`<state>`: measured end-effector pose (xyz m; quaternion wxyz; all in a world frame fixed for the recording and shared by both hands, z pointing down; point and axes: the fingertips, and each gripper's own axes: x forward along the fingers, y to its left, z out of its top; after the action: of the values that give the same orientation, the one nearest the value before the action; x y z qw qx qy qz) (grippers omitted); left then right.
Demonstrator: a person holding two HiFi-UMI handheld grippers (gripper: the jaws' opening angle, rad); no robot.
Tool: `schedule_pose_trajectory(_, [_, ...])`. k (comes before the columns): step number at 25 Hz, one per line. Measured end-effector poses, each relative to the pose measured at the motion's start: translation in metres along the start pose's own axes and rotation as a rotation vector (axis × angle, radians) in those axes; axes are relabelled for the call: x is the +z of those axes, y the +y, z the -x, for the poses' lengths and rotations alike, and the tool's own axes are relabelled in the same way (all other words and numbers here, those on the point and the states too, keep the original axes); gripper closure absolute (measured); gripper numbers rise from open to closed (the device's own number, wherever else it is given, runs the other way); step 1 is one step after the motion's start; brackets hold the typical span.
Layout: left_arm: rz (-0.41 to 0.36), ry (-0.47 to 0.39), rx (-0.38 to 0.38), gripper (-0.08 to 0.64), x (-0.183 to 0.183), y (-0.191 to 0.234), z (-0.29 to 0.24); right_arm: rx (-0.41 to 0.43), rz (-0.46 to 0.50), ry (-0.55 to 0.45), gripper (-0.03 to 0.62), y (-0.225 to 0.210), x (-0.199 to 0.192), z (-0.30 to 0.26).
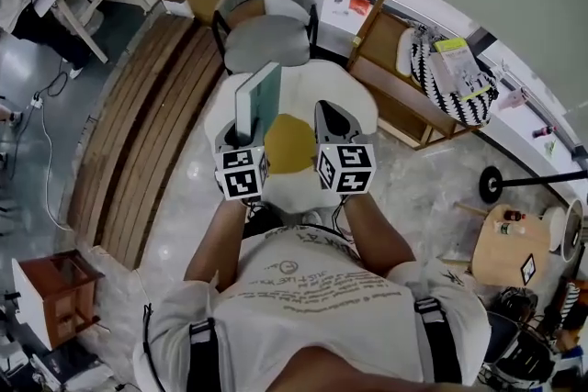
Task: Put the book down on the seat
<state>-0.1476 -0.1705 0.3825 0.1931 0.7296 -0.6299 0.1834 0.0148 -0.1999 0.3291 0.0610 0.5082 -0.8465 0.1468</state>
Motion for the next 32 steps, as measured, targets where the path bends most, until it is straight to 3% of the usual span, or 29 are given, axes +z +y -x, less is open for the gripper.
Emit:
schedule_pose_trajectory(6, [-0.067,0.122,0.003,0.388,-0.053,0.016,-0.026,-0.063,-0.021,0.11,0.563,-0.024,-0.048,-0.015])
schedule_pose_trajectory(14, [-0.08,0.271,-0.016,0.388,-0.147,0.051,-0.074,-0.152,-0.028,0.262,0.563,-0.046,-0.139,-0.035])
schedule_pose_trajectory(22, [-0.215,0.354,-0.059,0.388,-0.237,0.062,-0.138,-0.171,-0.077,0.413,0.563,-0.044,-0.252,-0.043])
schedule_pose_trajectory(25, [-0.339,0.35,-0.073,0.388,-0.267,0.053,-0.162,-0.147,-0.099,0.482,0.563,-0.037,-0.298,-0.043])
schedule_pose_trajectory(32, [-0.854,0.21,-0.062,0.388,-0.32,0.011,-0.209,-0.094,-0.117,0.625,0.563,-0.018,-0.385,-0.013])
